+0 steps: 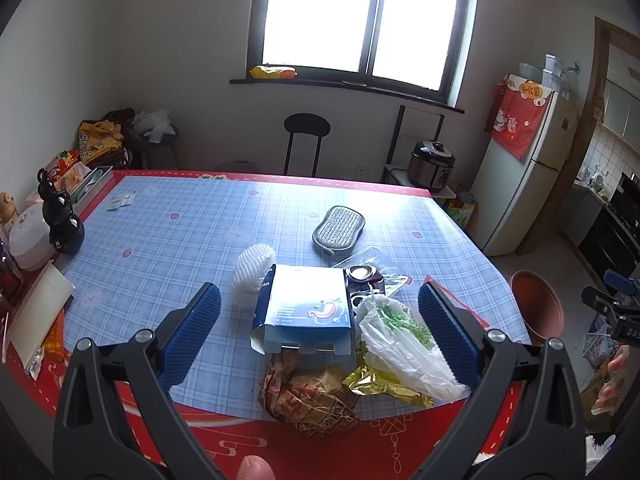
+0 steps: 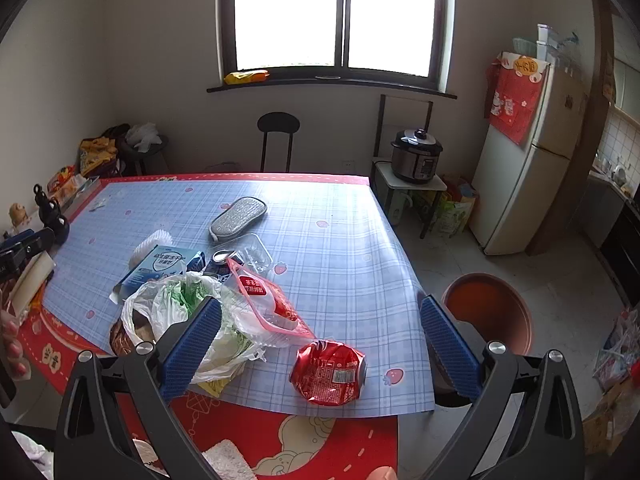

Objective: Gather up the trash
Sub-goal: 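Reach the right tool to the white plastic bag and grasp it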

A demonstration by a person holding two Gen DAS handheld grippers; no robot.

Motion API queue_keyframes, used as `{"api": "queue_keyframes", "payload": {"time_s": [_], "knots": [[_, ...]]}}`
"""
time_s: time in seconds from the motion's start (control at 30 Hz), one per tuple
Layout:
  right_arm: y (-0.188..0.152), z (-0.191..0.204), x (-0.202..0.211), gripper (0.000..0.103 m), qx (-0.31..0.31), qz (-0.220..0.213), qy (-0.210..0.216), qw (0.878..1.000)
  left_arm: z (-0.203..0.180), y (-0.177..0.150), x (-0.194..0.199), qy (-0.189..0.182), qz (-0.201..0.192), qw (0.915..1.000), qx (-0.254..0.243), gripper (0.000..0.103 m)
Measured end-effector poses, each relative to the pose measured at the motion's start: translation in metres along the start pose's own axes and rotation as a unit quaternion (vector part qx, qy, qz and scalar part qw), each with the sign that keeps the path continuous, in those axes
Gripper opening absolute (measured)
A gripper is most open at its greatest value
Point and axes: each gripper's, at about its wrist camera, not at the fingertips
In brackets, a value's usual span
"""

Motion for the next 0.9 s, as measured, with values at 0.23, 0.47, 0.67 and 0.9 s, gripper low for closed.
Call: {"api": "queue_keyframes", "payload": {"time_s": [0.23,0.47,0.67,0.9], "knots": [[0.018,0.047,-0.051,0.098,0.04,0.036,0.052,0.997,0.04,-0.012,-0.026,0.024,0.038,0.9983,0.039,0.097],[0.025,0.059,-0.092,0.098,0.041,0.077,0.069,0.994,0.06,-0.022,-0.038,0.032,0.049,0.9967,0.057,0.097],[0.025,0.098,-0.099,0.098,0.082,0.08,0.123,0.986,0.087,-0.023,-0.044,0.04,0.056,0.9925,0.101,0.097],[0.028,0.138,-0.094,0.098,0.142,0.068,0.168,0.973,0.087,-0.032,-0.054,0.043,0.083,0.99,0.105,0.097]]}}
Point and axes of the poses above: each gripper's, at about its wrist camera, not at the fingertips, and x roughly against the way its jaws point, z to its left, y to its top, and after that the axes turned 14 degrees about x, right-handed
